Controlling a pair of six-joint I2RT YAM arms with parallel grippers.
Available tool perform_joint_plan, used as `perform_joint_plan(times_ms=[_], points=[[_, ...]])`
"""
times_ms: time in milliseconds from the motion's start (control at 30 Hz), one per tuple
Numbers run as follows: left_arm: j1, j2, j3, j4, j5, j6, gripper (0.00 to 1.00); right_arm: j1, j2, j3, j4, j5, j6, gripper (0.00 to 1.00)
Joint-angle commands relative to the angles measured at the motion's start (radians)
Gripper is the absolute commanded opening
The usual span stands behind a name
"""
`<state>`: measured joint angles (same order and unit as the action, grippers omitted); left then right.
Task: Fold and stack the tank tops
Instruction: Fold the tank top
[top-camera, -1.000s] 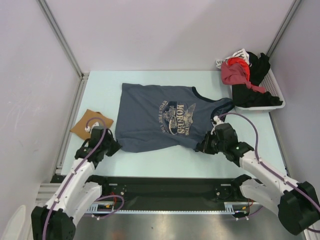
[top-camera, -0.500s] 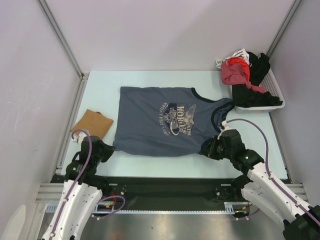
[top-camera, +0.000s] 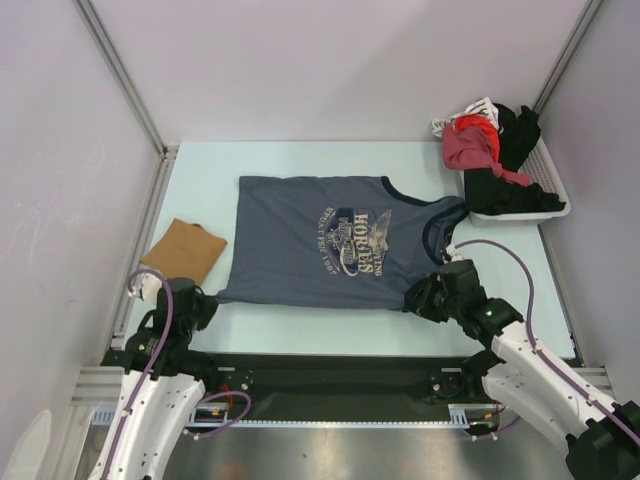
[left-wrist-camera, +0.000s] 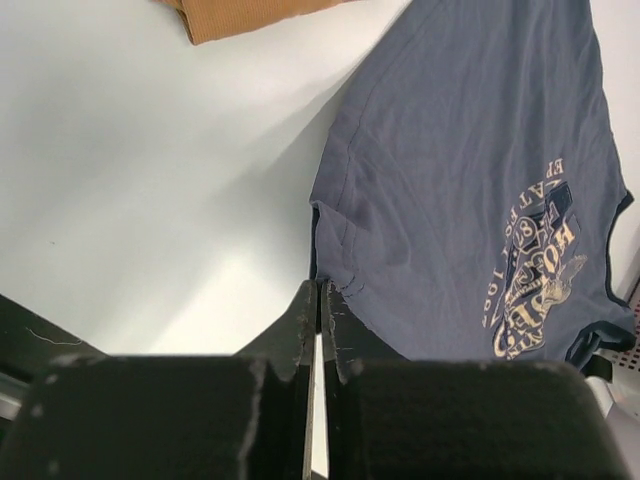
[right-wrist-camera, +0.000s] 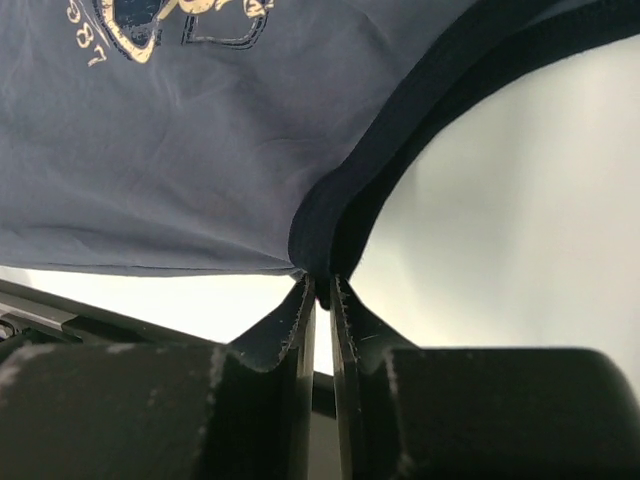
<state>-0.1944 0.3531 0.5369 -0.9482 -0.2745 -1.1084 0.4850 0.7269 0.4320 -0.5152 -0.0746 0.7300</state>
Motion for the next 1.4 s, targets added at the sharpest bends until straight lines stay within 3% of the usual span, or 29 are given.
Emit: perform_joint_plan(times_ms=[0,267,600,833,1133,1367], points=[[-0.004,-0.002,0.037,0.009,-0.060,-0.018,0.04,0.003,0.015,0.007,0.033,0.026,-0.004,0.15],[-0.004,0.174,0.018,0.187,0.024,0.036,0.00,-0.009,0.149,0.163,0.060,0.029,-0.096,0.15],[0.033,0.374,0.124,0.324,-0.055,0.070,0.02,-0.094,0.396,0.329,0.135,-0.025,-0.196,0.14],[0.098,0.552,0.130,0.455,-0.034,0.076,0.00,-0.141,0.580,0.419,0.204,-0.048,-0.230,0.14],[0.118,0.730,0.176,0.603,-0.003,0.108,0.00,-0.177,0.701,0.533,0.215,-0.044,-0.256,0.15],[0.116,0.900,0.282,0.602,0.027,0.153,0.00,-0.192,0.795,0.614,0.204,-0.039,-0.273,0.15]])
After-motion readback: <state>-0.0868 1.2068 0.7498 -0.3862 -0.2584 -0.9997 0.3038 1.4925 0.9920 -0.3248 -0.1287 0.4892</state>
